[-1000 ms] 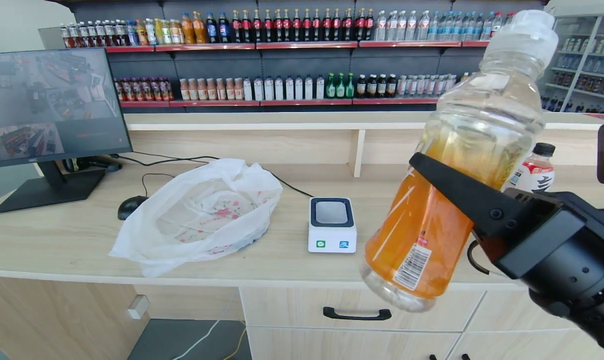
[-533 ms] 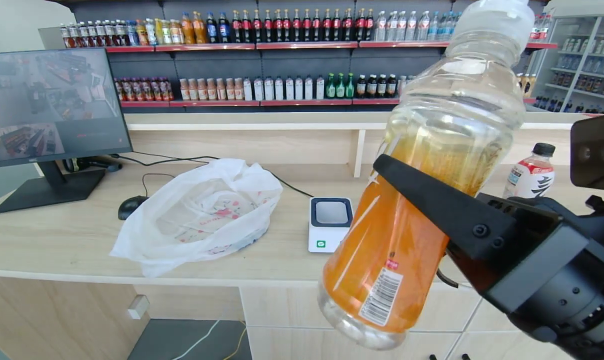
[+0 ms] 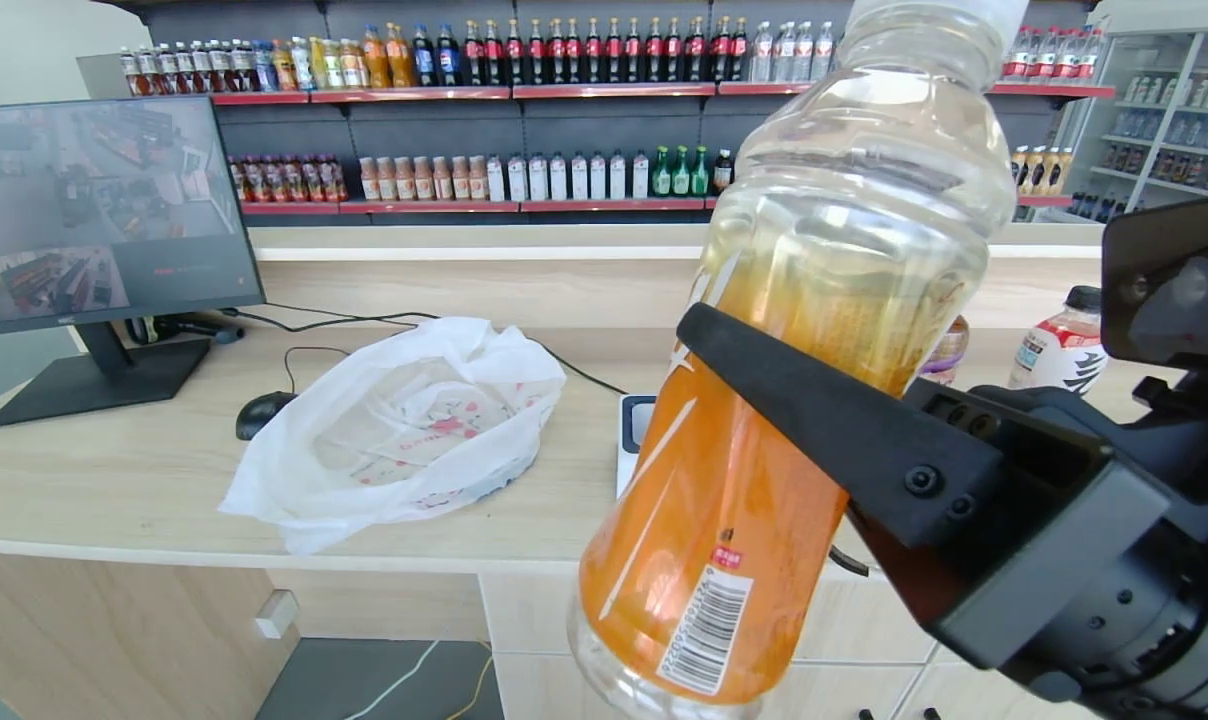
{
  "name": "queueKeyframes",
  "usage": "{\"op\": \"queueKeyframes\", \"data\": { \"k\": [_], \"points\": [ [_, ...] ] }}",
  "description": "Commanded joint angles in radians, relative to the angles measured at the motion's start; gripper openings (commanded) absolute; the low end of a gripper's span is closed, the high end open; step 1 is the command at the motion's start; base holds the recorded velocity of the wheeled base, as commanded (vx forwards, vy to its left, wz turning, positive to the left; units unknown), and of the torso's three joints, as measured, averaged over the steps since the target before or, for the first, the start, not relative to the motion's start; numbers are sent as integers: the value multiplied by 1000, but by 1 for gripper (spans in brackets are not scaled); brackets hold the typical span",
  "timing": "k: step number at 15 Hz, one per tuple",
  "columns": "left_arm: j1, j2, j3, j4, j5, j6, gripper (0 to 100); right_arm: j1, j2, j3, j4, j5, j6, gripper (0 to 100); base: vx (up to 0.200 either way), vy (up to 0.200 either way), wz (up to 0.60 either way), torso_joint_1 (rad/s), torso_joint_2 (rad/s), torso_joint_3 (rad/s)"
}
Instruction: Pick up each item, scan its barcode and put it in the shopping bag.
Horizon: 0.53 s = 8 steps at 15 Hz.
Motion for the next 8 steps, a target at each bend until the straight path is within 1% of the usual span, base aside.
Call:
{"op": "queueKeyframes", "data": {
  "k": [1,8],
  "points": [
    [0,0,1,0,-1,-1,100,1,9,-1,0,3,0,0,0,0,0,0,0,0],
    [0,0,-1,0,-1,1,100,1,10,-4,0,13,0,0,0,0,0,0,0,0]
  ]
}}
